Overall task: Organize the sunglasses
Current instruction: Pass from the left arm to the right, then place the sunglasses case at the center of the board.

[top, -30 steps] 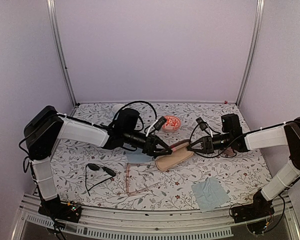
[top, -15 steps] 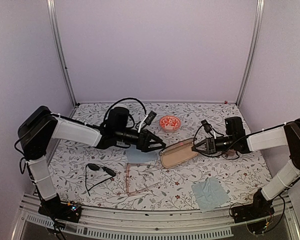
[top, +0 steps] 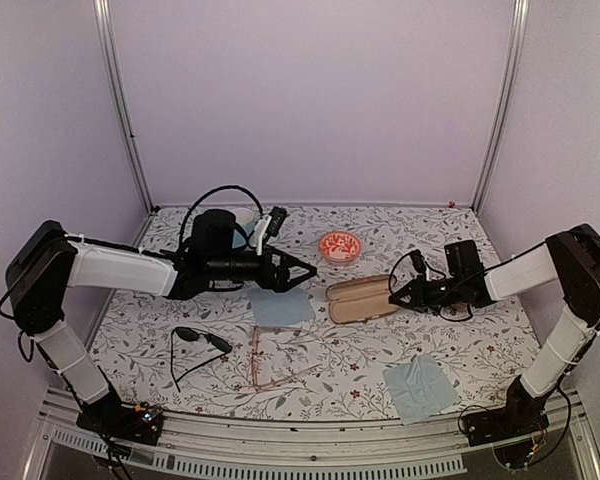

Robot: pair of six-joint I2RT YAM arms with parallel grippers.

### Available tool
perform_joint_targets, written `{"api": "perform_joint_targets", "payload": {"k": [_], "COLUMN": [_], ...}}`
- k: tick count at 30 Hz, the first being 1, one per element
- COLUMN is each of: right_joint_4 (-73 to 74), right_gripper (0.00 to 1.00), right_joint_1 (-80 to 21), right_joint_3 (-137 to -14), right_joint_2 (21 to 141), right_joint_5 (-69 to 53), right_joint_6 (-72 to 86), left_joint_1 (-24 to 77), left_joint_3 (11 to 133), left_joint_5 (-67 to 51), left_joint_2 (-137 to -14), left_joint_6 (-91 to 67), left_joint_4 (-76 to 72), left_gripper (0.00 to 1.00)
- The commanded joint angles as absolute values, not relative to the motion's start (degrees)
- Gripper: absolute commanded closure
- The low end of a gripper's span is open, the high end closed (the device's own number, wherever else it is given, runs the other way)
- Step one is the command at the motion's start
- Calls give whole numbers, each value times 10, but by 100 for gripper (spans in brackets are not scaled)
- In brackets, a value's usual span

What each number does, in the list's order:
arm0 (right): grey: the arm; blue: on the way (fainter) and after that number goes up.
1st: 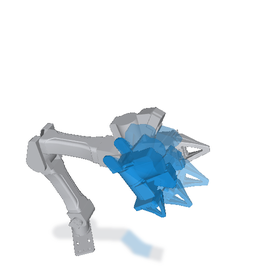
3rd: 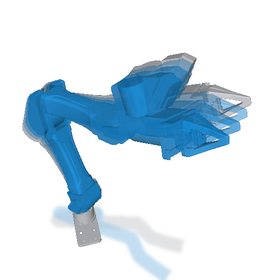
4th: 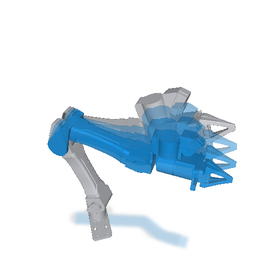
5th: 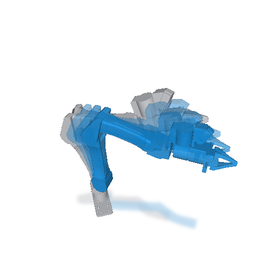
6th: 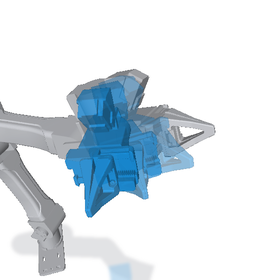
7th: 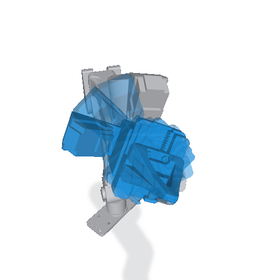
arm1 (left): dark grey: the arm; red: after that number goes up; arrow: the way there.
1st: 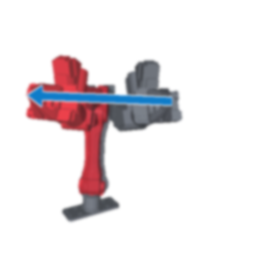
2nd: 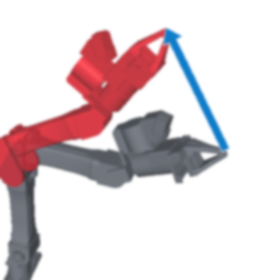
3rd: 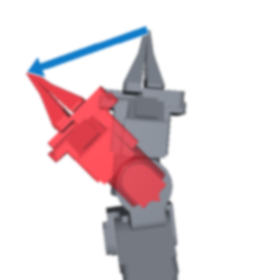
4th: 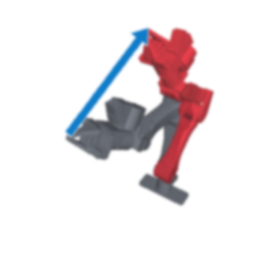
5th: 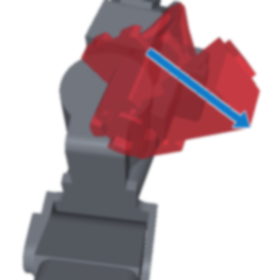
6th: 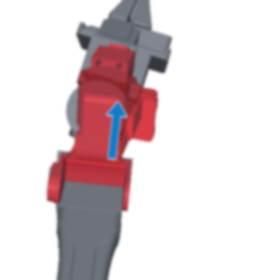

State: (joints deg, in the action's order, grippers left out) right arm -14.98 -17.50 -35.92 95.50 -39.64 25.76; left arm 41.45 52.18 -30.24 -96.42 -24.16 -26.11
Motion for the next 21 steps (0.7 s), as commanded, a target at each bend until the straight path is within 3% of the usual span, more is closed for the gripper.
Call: {"api": "perform_joint_targets", "payload": {"k": [1, 11, 21], "right_joint_4": [-181, -188, -186], "right_gripper": [98, 88, 66], "right_joint_1": [-172, -173, -172], "right_joint_3": [-386, -373, -341], "right_joint_2": [976, 1006, 971], "right_joint_5": [-372, -375, -358], "right_joint_6": [289, 296, 302], "left_joint_1": [409, 409, 410], "left_joint_3": [508, 514, 492], "left_joint_5": [-242, -222, -182], "left_joint_2": [-940, -928, -898], "left_joint_6": [-229, -220, -224], "left_joint_4": [-246, -213, -191], "left_gripper": [1, 1, 1]}}
